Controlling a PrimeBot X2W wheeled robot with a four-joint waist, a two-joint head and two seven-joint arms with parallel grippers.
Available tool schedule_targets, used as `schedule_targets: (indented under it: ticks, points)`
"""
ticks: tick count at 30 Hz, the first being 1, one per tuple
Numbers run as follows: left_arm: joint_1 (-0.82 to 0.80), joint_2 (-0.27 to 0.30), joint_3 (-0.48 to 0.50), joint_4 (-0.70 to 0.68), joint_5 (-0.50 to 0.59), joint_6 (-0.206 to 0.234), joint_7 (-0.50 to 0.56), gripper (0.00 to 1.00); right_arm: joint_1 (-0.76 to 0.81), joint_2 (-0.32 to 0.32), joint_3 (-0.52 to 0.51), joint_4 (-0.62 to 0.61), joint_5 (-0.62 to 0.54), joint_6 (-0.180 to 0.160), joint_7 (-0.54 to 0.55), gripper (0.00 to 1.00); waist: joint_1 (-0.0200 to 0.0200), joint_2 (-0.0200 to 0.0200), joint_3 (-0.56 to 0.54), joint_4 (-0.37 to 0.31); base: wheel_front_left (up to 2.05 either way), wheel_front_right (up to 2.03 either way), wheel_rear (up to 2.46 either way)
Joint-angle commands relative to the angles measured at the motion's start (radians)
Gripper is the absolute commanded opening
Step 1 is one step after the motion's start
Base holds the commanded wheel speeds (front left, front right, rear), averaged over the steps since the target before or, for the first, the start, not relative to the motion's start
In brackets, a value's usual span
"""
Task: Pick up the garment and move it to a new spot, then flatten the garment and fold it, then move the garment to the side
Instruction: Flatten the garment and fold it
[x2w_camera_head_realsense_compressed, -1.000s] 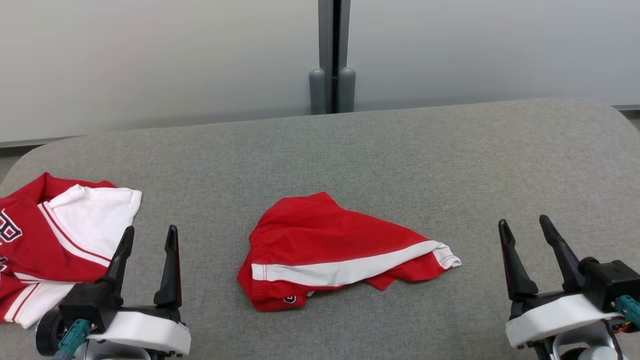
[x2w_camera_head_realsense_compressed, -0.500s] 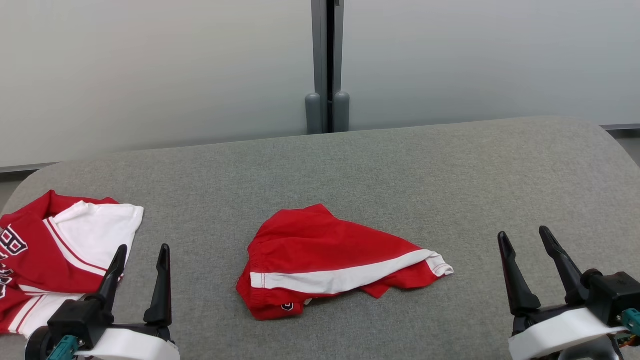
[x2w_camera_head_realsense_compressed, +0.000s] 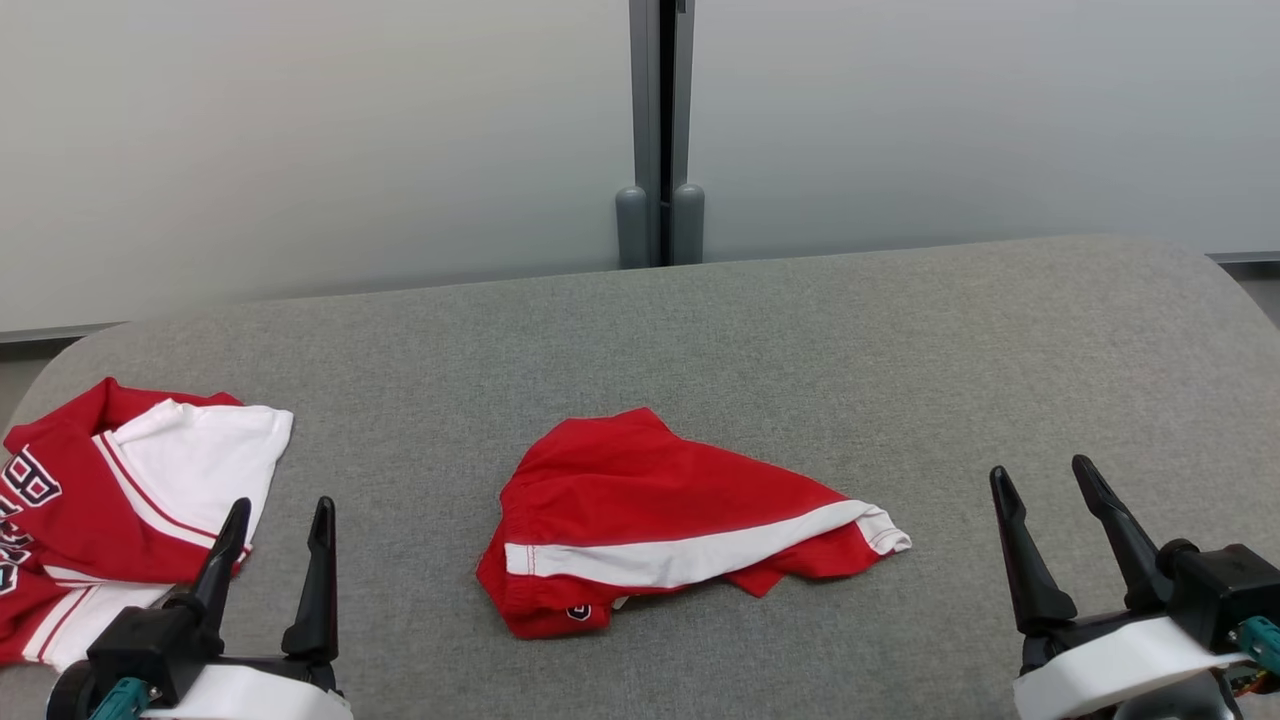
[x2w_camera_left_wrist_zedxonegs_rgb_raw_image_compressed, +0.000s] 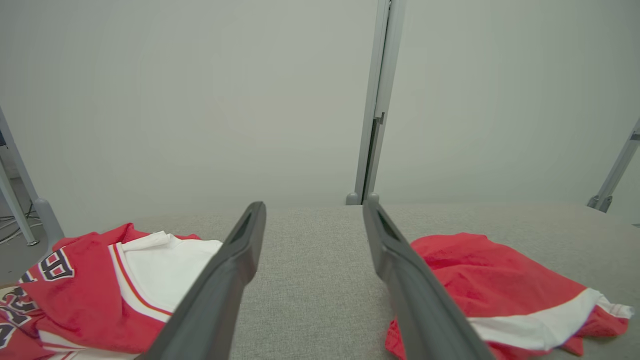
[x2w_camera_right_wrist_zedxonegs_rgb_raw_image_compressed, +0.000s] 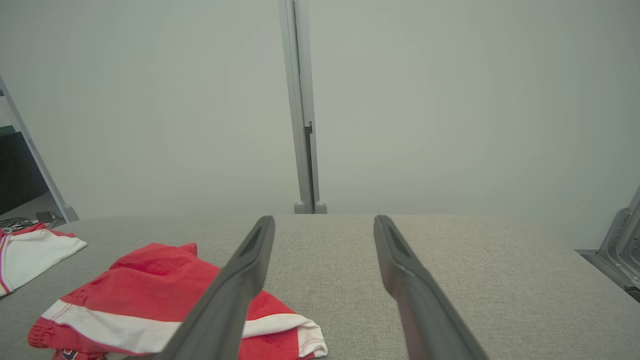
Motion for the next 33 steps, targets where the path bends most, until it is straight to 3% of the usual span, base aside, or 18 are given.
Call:
schedule_targets:
  ticks: [1, 12, 17, 24, 25, 26, 27, 33]
  points:
    - [0.001, 0.000, -0.001, 0.000, -0.001, 0.001, -0.003, 1.00, 0.004, -0.005, -0.003, 0.002, 0.001, -0.002, 0.006, 1.00, 0.0000, -0.0001, 0.000, 0.001, 0.00, 0.00, 0.00]
    - [-0.085, -0.052, -0.139, 0.006, 0.033, -0.036, 0.109, 1.00, -0.009, 0.007, 0.016, 0.016, 0.015, -0.002, 0.012, 1.00, 0.0000, -0.0001, 0.031, -0.009, 0.00, 0.00, 0.00]
    - [-0.145, -0.095, -0.198, 0.087, 0.009, -0.057, 0.218, 1.00, -0.026, 0.011, 0.033, 0.027, 0.023, -0.002, 0.017, 1.00, 0.0000, -0.0001, 0.070, -0.029, 0.00, 0.00, 0.00]
    - [-0.183, -0.135, -0.207, 0.204, -0.054, -0.077, 0.301, 1.00, -0.042, 0.013, 0.051, 0.058, 0.031, -0.002, 0.013, 1.00, 0.0000, -0.0001, 0.103, -0.058, 0.00, 0.00, 0.00]
    - [-0.190, -0.138, -0.207, 0.212, -0.060, -0.084, 0.303, 0.71, -0.044, 0.012, 0.051, 0.061, 0.032, -0.002, 0.011, 1.00, 0.0000, -0.0001, 0.105, -0.059, 0.00, 0.00, 0.00]
    - [-0.195, -0.138, -0.206, 0.218, -0.061, -0.086, 0.301, 0.30, -0.044, 0.012, 0.049, 0.065, 0.032, -0.002, 0.010, 1.00, 0.0000, -0.0001, 0.108, -0.061, 0.00, 0.00, 0.00]
    - [-0.199, -0.139, -0.204, 0.222, -0.062, -0.091, 0.294, 0.00, -0.045, 0.012, 0.047, 0.070, 0.032, -0.002, 0.012, 1.00, 0.0000, -0.0001, 0.112, -0.062, 0.00, 0.00, 0.00]
    - [-0.217, -0.137, -0.206, 0.234, -0.066, -0.104, 0.280, 0.00, -0.065, 0.004, 0.031, 0.105, 0.032, -0.002, 0.010, 1.00, 0.0000, -0.0001, 0.128, -0.057, 0.00, 0.00, 0.00]
